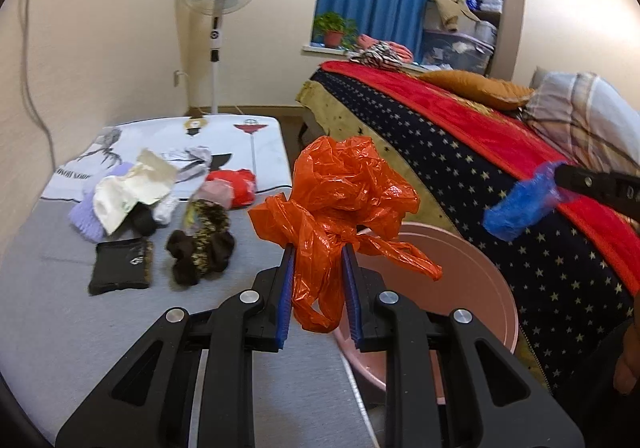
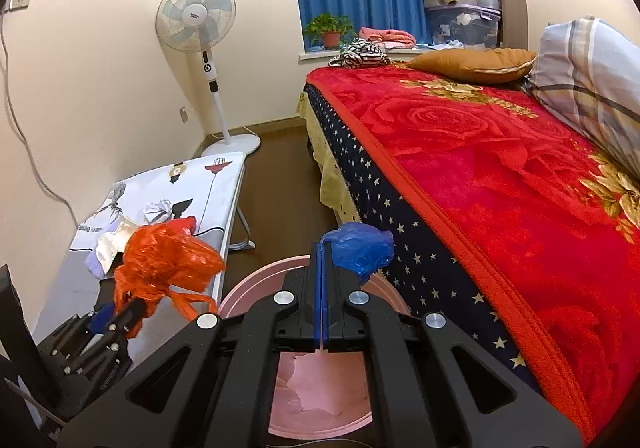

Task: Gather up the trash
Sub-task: 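Carry both bags over the pink bin and open both grippers to drop them, then move both grippers back toward the black pouch and brown patterned cloth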

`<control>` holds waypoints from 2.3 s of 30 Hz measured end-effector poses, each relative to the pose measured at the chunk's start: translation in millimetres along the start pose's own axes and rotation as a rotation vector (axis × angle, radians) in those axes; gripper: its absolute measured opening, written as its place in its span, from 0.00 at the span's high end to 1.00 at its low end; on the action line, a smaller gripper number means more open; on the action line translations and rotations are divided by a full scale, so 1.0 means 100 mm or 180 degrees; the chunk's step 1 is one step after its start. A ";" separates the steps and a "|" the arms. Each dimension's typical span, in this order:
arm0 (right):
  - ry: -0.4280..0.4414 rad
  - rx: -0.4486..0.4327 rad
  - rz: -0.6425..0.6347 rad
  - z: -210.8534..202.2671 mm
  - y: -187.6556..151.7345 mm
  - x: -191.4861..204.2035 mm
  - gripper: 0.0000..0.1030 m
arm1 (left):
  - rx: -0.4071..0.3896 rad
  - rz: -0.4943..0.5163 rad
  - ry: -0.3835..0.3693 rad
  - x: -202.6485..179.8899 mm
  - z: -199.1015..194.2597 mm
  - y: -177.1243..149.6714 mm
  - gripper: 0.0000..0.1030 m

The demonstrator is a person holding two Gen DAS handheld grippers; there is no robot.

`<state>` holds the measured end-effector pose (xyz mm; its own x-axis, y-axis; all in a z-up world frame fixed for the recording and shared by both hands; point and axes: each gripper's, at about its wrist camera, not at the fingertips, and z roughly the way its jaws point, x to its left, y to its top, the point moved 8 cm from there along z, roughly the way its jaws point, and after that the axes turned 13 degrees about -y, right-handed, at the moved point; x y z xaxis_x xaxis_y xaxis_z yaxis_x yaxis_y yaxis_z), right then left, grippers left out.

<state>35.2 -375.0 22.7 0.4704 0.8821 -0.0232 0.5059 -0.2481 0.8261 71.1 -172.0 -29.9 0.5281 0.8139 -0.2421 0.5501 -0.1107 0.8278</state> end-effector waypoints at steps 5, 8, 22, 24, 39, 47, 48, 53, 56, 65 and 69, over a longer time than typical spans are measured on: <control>-0.0031 0.0103 0.0029 0.14 -0.03 -0.03 1.00 | 0.0101 0.0034 -0.0031 -0.05 0.15 -0.04 0.78; -0.0051 0.0136 0.0016 0.20 -0.05 -0.03 1.00 | 0.0176 0.0026 -0.0066 -0.07 0.25 -0.07 0.78; -0.0170 0.0233 0.0090 0.28 -0.11 -0.07 0.63 | 0.0397 -0.0050 -0.0375 -0.24 0.47 -0.22 0.55; -0.0191 0.0207 0.0103 0.26 -0.11 -0.08 0.55 | 0.0382 -0.0058 -0.0347 -0.22 0.45 -0.22 0.55; 0.0097 -0.0002 0.0071 0.02 -0.11 0.14 0.63 | 0.0116 -0.0051 -0.0125 0.06 0.07 -0.10 0.73; 0.0408 -0.0040 0.0020 0.00 -0.14 0.57 0.77 | -0.0041 -0.0281 0.0206 0.60 -0.21 -0.07 0.76; 0.0445 -0.0041 0.0002 -0.01 -0.15 0.63 0.77 | -0.0050 -0.0308 0.0243 0.66 -0.24 -0.07 0.76; 0.0648 -0.0071 -0.0111 0.01 -0.17 0.96 0.78 | -0.0093 -0.0426 0.0448 0.97 -0.35 -0.10 0.76; 0.0757 -0.0022 -0.0152 0.09 -0.21 1.16 0.78 | -0.0112 -0.0498 0.0567 1.15 -0.39 -0.12 0.77; 0.0997 0.0117 -0.0244 0.33 -0.32 1.65 0.78 | -0.0158 -0.0706 0.0894 1.59 -0.45 -0.18 0.77; 0.1070 0.0153 -0.0271 0.44 -0.36 1.82 0.78 | -0.0141 -0.0803 0.0999 1.76 -0.43 -0.20 0.77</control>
<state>134.3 -223.4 -35.4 0.1647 0.9810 0.1026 0.5704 -0.1796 0.8015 125.3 -2.1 -67.8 0.1532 0.9478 -0.2798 0.6051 0.1338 0.7848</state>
